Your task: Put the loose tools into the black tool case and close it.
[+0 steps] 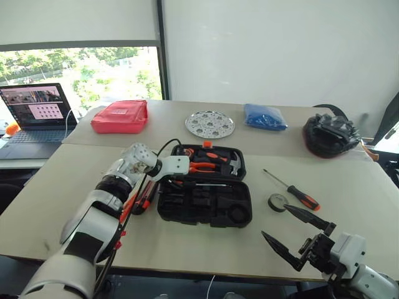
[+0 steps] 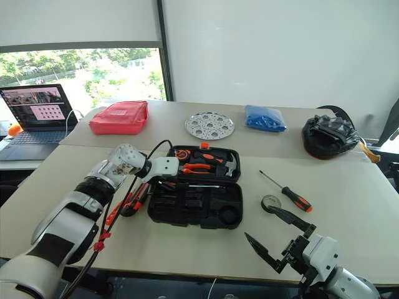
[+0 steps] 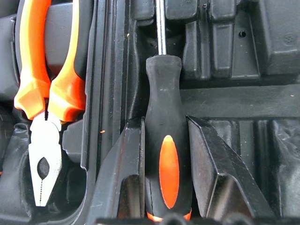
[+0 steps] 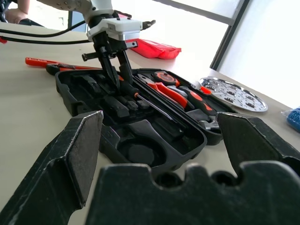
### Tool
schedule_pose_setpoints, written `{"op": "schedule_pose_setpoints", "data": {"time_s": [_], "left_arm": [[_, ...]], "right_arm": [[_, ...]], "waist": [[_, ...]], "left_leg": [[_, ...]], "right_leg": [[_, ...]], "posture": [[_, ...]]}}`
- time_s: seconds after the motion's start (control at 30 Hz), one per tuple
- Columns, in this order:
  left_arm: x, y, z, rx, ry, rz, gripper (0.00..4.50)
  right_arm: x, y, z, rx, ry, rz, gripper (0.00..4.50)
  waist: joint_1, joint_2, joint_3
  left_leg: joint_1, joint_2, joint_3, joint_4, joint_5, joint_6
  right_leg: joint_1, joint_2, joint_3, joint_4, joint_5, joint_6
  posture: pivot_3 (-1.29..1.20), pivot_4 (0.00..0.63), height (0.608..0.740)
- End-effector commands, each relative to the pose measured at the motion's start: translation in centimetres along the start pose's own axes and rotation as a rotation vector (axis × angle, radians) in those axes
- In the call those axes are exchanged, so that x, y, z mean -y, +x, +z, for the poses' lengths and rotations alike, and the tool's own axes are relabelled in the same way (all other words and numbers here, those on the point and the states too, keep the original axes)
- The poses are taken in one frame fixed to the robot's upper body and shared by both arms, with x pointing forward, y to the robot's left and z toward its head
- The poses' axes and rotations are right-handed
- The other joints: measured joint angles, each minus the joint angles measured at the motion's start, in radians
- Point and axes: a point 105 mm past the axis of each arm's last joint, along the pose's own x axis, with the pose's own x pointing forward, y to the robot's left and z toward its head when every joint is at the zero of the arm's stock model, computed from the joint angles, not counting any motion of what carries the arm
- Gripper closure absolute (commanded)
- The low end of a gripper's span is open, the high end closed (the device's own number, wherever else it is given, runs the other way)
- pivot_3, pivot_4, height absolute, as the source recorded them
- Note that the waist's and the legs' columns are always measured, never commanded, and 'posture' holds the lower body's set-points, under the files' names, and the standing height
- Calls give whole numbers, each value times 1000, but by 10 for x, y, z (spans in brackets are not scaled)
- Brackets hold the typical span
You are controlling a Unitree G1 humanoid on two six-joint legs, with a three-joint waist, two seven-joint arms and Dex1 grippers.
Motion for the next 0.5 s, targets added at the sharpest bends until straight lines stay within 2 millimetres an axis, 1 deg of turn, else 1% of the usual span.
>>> {"op": "schedule_pose_setpoints", "data": {"time_s": [0.03,0.1,0.2,0.23,0.27,0.33,0.43,0.5], "left_arm": [[-10,-2,16,31,37,39,2651],[-12,-3,22,64,40,53,2216],[-15,-10,33,141,64,81,1277],[-15,-13,36,158,67,84,820],[-17,-17,38,175,70,98,573],[-19,-25,41,205,84,123,573],[-21,-34,40,233,75,157,573],[-23,-36,36,243,55,185,1113]], "right_arm": [[-3,1,11,48,-28,4,0],[-4,1,11,48,-21,8,0],[-7,1,9,46,-6,18,0],[-8,1,9,45,-1,21,0],[-9,0,7,41,7,26,0],[-10,0,5,37,13,31,0],[-11,0,3,35,19,34,0],[-12,0,2,35,23,34,0]], "waist": [[1,0,0],[6,1,-1],[10,1,-1],[9,1,-1],[7,1,-1],[5,1,-1],[-2,1,-1],[-6,1,-1]], "left_leg": [[0,0,0,0,0,0],[0,0,0,1,0,0],[3,-1,-1,1,1,2],[3,-1,-1,1,1,2],[3,-1,-1,1,2,2],[3,0,-1,1,2,2],[2,0,-2,1,1,2],[2,-1,-2,1,1,2]], "right_leg": [[0,0,0,0,0,0],[1,0,0,0,0,0],[5,0,0,0,-1,3],[5,0,0,0,-1,3],[5,0,0,0,-1,3],[5,0,0,0,0,2],[5,0,0,0,0,1],[5,0,0,0,0,1]], "posture": [[0,150,740],[0,150,740],[0,150,740],[0,150,740],[0,150,740],[0,150,740],[0,150,740],[0,150,740]]}}
